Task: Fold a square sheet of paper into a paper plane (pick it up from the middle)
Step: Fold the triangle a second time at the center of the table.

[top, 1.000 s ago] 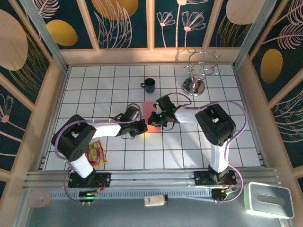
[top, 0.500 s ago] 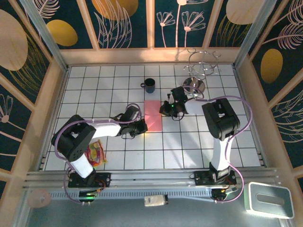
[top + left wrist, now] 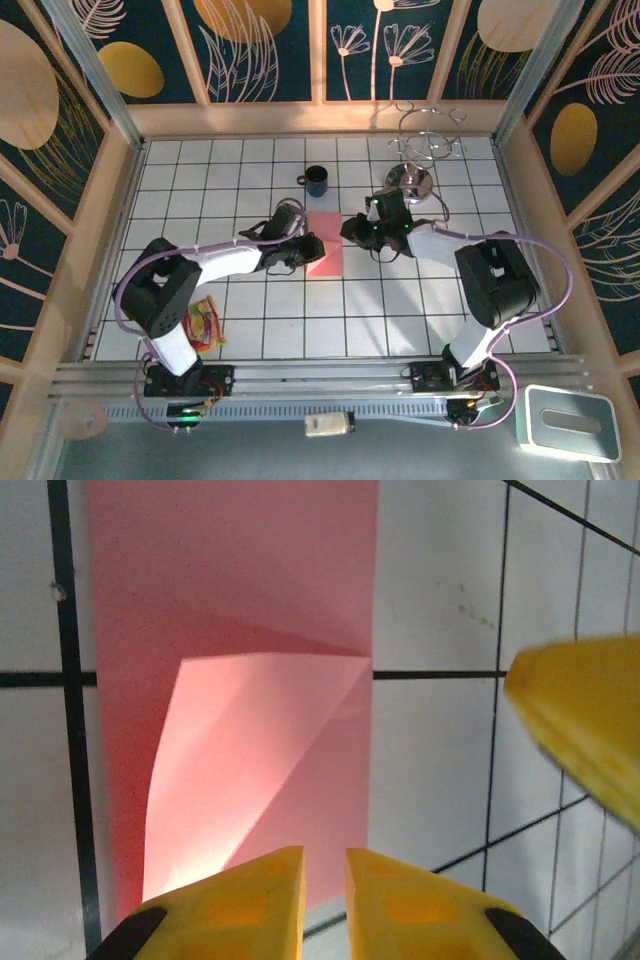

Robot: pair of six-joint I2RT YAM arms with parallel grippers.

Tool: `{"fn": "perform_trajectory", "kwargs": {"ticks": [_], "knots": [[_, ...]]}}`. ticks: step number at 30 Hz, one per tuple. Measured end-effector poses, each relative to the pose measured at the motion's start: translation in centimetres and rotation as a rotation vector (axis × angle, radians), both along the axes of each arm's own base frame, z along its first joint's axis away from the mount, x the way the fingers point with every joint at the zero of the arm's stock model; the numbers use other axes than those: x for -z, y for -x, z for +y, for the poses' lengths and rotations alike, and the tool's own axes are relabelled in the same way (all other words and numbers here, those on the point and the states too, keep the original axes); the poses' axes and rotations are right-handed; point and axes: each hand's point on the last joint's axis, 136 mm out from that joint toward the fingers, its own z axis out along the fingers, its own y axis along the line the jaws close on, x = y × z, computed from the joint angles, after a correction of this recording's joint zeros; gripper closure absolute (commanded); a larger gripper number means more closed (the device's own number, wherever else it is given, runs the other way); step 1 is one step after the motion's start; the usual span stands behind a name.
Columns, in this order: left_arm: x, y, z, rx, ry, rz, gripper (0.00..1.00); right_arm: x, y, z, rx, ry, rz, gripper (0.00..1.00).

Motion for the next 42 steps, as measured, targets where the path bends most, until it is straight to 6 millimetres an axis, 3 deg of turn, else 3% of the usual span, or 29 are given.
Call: {"fn": "perform_trajectory", "kwargs": {"ticks": [4,12,23,42], "knots": [[1.3,-1.1,0.1,-0.012,-0.026,0.012,0.81,0.5,1.1,1.0,0.0,-0.037,0.043,0.68],[1.5,-3.3,0.6,-0.047,-0.045,-0.015,0.82,1.6,1.1,2.0,0.041,-0.107,0.112,0.65],[3.8,-2.6,1.7,-0.084,-0.084,0.034,0.81,4.4,1.7,2.0,0.084,-0.079,0.209,0.62],[3.9,-2.6,1.8,-0.126,-0.008,0.036,0.81,4.6,0.8,3.1,0.098,-0.061,0.222,0.67]]}}
